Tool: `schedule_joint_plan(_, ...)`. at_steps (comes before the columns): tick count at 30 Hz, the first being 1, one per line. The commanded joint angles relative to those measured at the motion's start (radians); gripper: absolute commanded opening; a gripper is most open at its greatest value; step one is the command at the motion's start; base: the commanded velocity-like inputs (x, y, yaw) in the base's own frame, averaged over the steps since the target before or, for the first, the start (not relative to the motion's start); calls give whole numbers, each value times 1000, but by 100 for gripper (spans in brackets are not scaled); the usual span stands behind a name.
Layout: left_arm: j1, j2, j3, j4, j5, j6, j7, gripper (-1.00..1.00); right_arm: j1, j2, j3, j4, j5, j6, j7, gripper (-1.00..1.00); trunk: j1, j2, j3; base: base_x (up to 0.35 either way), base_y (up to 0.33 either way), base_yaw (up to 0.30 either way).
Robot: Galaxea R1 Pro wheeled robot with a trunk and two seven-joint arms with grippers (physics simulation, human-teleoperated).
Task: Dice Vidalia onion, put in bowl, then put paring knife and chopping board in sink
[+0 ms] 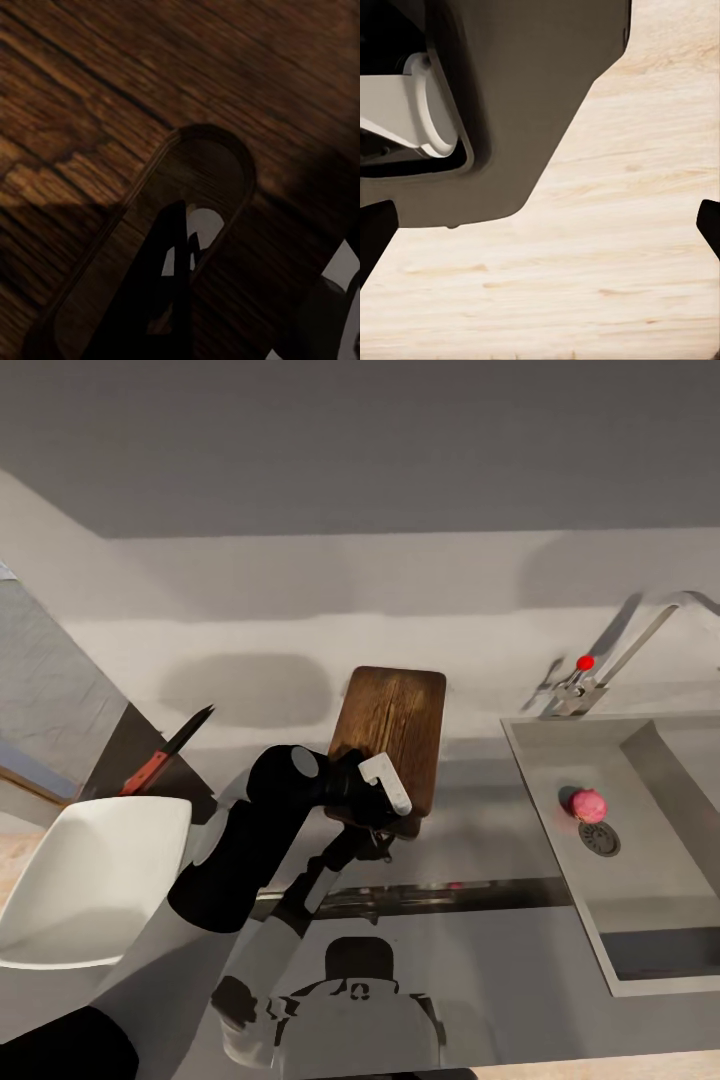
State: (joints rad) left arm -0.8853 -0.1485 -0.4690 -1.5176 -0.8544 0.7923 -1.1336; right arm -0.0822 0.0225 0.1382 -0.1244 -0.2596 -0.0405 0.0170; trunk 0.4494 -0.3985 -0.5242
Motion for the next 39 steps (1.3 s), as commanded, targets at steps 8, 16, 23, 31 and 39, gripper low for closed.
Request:
schedule_joint_plan(8, -1, 0, 20, -1, -38, -12, -8, -100, -1, 2, 8, 9, -10, -4, 1, 100, 1, -2, -1, -163, -179, 0)
schedule_joint_plan(16, -1, 1, 19, -1, -38, -12, -8, -100, -1, 2, 8, 9, -10, -5, 1, 100, 1, -2, -1, -249, -232, 0)
schedule_joint_plan(23, -1, 1, 19, -1, -38, -12, -8, -100, -1, 2, 8, 9, -10, -5, 1, 100, 1, -2, -1, -251, -232, 0)
schedule_joint_plan(31, -1, 1, 22, -3, -38, -11, -3, -100, -1, 2, 8, 9, -11, -7, 1, 100, 1, -2, -1, -252, -220, 0)
schedule_joint_plan(39, -1, 0, 42, -5, -38, -7, 4, -100, -1, 2, 8, 9, -11, -8, 1, 100, 1, -2, -1, -80, -70, 0)
